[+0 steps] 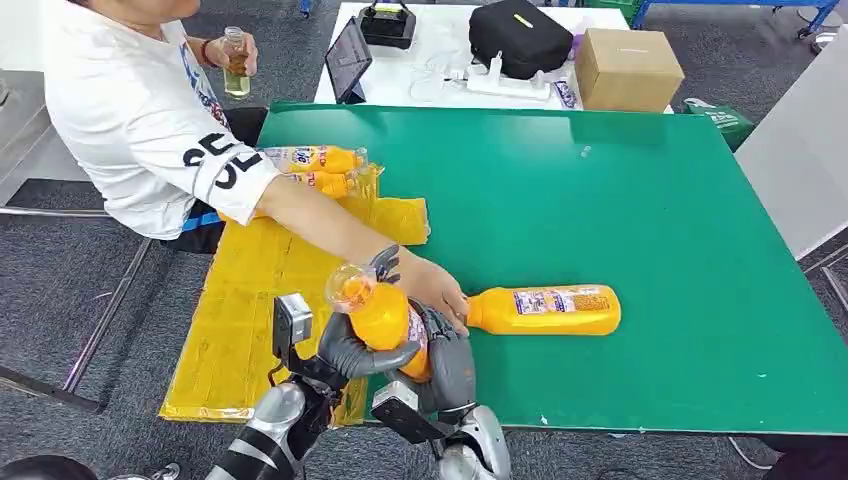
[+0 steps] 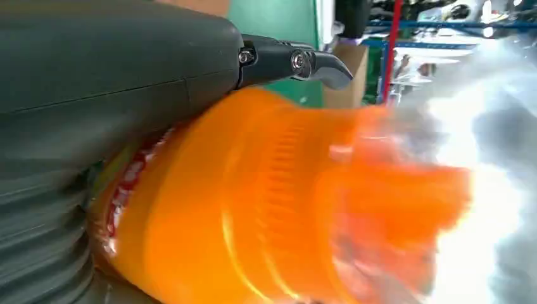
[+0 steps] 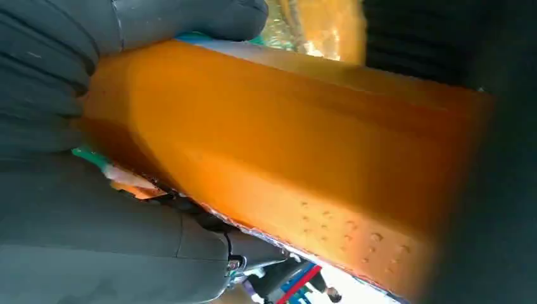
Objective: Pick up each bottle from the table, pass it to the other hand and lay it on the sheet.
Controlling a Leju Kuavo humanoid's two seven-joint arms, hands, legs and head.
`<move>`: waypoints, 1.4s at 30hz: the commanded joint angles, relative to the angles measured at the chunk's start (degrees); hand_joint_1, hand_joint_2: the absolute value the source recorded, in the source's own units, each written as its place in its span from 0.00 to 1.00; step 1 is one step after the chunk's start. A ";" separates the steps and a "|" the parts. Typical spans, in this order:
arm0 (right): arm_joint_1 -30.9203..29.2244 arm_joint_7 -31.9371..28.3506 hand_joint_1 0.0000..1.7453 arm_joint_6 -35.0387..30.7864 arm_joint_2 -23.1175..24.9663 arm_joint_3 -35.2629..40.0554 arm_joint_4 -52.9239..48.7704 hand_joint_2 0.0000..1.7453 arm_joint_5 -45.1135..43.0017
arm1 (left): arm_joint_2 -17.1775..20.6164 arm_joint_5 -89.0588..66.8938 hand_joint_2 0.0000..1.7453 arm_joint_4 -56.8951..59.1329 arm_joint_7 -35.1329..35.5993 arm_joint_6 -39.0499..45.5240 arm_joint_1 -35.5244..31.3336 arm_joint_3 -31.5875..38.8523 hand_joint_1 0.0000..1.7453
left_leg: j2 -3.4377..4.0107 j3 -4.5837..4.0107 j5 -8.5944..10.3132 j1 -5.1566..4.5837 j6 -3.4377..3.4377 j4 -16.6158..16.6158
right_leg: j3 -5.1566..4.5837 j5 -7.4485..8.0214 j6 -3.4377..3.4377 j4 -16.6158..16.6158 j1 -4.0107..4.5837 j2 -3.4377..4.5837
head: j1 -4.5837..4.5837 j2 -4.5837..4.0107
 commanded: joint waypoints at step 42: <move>0.32 1.32 0.00 11.37 -2.64 3.20 -13.89 0.00 -9.45 | -0.74 -4.35 1.00 -5.20 -4.00 15.04 -0.69 5.72 1.00 | -0.11 -0.10 -0.01 0.09 -0.05 0.10 | -0.05 -0.02 -0.08 0.03 0.10 -0.17 | 0.07 0.00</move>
